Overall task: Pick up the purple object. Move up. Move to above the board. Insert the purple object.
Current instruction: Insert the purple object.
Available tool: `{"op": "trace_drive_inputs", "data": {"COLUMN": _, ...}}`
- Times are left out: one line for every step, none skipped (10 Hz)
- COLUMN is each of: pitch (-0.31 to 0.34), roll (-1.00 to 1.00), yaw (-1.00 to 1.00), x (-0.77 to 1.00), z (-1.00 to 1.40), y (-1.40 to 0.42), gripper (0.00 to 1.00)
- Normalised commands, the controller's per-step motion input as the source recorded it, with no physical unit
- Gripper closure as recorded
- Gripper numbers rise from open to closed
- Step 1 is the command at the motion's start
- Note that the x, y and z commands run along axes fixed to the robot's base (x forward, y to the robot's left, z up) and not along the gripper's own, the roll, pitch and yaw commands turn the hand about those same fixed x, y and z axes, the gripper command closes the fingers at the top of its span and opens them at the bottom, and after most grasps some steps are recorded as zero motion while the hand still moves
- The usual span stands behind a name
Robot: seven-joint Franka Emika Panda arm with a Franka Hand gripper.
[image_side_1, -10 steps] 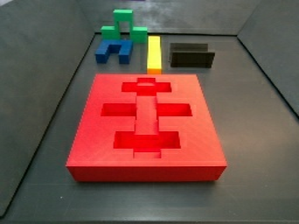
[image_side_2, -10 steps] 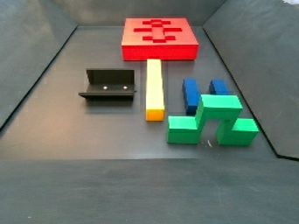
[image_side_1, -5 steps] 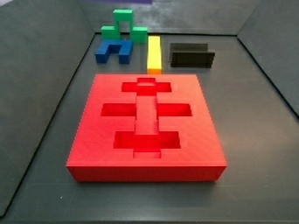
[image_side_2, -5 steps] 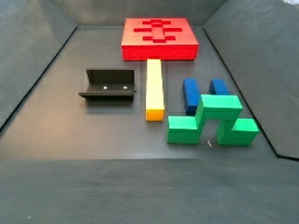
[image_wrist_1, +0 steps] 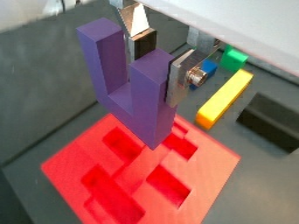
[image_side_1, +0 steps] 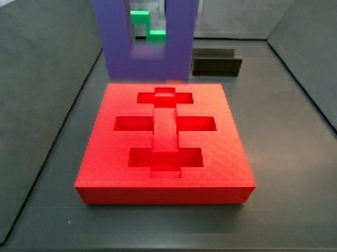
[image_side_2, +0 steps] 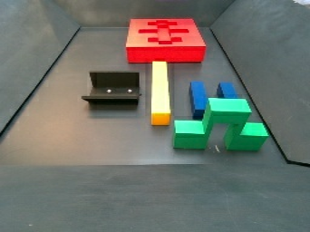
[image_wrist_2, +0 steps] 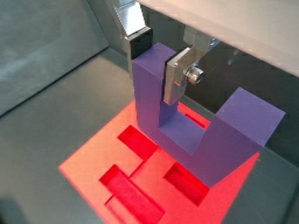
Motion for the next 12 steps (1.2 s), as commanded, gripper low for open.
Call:
{"op": "trace_drive_inputs", "data": {"pitch": -0.007, "roll": 0.14, "yaw": 0.14, "x": 0.17, "z": -0.6, "y": -0.71, "gripper": 1.0}}
{"op": "trace_drive_inputs", "data": {"pitch": 0.0, "roll": 0.17, "yaw": 0.13, "x": 0.21, "z": -0.44, "y": -0.74, "gripper": 1.0}}
{"op": "trace_drive_inputs", "data": {"pitch": 0.0, "roll": 0.12, "yaw": 0.12, "x": 0.26, "z": -0.41, "y": -0.68, "gripper": 1.0}}
{"op": "trace_drive_inputs", "data": {"pitch": 0.0, "roll": 0.08, "yaw": 0.1, "x": 0.25, "z": -0.39, "y": -0.61, "gripper": 1.0}}
{"op": "trace_drive_inputs", "data": {"pitch": 0.0, "roll": 0.1, "yaw": 0.1, "x": 0.17, "z": -0.31, "y": -0.58, "gripper": 1.0}}
{"op": "trace_drive_inputs", "data": {"pitch": 0.0, "roll": 0.04, "yaw": 0.01, "x": 0.19, "z": -0.26, "y": -0.37, "gripper": 1.0}}
{"op": "trace_drive_inputs", "data": {"pitch": 0.0, "roll": 0.0, "yaw": 0.0, "x": 0.07, "z": -0.23, "y": -0.16, "gripper": 1.0}}
{"op": "trace_drive_inputs", "data": {"pitch": -0.027, "roll": 0.0, "yaw": 0.0, "x": 0.0, "z": -0.14, "y": 0.0, "gripper": 1.0}}
{"op": "trace_drive_inputs", "data": {"pitch": -0.017, "roll": 0.09, "yaw": 0.01, "x": 0.0, "z": -0.2, "y": 0.0, "gripper": 1.0}}
{"op": "trace_drive_inputs", "data": {"pitch": -0.067, "roll": 0.07, "yaw": 0.05, "x": 0.0, "z": -0.32, "y": 0.0, "gripper": 1.0}}
{"op": "trace_drive_inputs", "data": {"pitch": -0.076, "roll": 0.06, "yaw": 0.04, "x": 0.0, "z": -0.31, "y": -0.06, "gripper": 1.0}}
{"op": "trace_drive_inputs", "data": {"pitch": -0.071, "roll": 0.05, "yaw": 0.0, "x": 0.0, "z": -0.28, "y": -0.13, "gripper": 1.0}}
